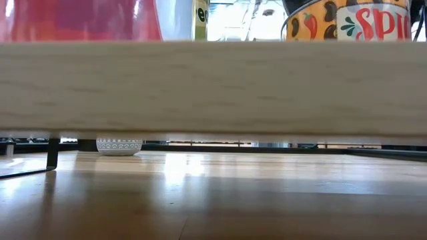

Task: Pick and place cans onto a shelf
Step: Put the canned pineapple on the shelf, then adjust the cans on the shelf

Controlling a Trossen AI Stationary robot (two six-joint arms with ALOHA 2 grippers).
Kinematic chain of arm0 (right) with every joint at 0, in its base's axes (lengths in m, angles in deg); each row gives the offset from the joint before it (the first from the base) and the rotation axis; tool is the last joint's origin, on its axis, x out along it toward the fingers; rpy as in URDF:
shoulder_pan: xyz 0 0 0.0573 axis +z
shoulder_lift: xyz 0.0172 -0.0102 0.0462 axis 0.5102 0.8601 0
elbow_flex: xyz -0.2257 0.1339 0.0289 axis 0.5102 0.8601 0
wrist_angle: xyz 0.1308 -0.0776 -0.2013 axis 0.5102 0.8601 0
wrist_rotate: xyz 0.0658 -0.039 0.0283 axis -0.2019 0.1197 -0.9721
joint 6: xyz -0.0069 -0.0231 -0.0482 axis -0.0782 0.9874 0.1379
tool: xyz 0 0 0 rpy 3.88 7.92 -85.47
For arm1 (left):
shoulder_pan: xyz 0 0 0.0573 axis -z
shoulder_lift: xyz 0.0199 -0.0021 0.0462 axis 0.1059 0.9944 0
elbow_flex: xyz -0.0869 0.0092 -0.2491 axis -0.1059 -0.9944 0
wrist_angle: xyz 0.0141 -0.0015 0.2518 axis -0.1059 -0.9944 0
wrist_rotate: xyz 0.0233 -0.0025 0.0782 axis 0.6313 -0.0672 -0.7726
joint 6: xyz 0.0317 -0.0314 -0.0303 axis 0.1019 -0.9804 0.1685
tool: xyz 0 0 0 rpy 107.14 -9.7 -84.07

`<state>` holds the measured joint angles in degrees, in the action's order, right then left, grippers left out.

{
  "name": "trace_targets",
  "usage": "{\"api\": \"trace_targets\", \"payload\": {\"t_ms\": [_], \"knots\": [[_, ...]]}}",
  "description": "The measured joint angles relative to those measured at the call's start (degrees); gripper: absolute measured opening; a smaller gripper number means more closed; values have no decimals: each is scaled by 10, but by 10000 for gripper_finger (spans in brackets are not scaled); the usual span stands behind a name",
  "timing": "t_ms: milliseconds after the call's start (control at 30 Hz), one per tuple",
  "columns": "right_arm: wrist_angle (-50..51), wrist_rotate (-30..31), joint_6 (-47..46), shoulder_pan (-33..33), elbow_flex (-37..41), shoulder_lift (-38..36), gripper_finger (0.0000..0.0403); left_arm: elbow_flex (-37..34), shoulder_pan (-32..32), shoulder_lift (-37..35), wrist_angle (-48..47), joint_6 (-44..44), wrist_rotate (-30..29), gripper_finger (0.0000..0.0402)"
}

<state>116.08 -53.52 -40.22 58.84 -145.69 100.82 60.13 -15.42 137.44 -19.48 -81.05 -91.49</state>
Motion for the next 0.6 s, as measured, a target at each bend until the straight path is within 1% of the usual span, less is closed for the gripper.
{"api": "trace_targets", "payload": {"t_ms": [167, 400, 600], "knots": [[-26, -4, -13, -1, 15, 0, 5, 0, 0, 0, 0, -5, 0, 59], [-29, -5, -14, -1, 20, 0, 65, 0, 0, 0, 0, -7, 0, 59], [-29, -7, -14, -1, 20, 0, 88, 0, 0, 0, 0, -7, 0, 59]]}}
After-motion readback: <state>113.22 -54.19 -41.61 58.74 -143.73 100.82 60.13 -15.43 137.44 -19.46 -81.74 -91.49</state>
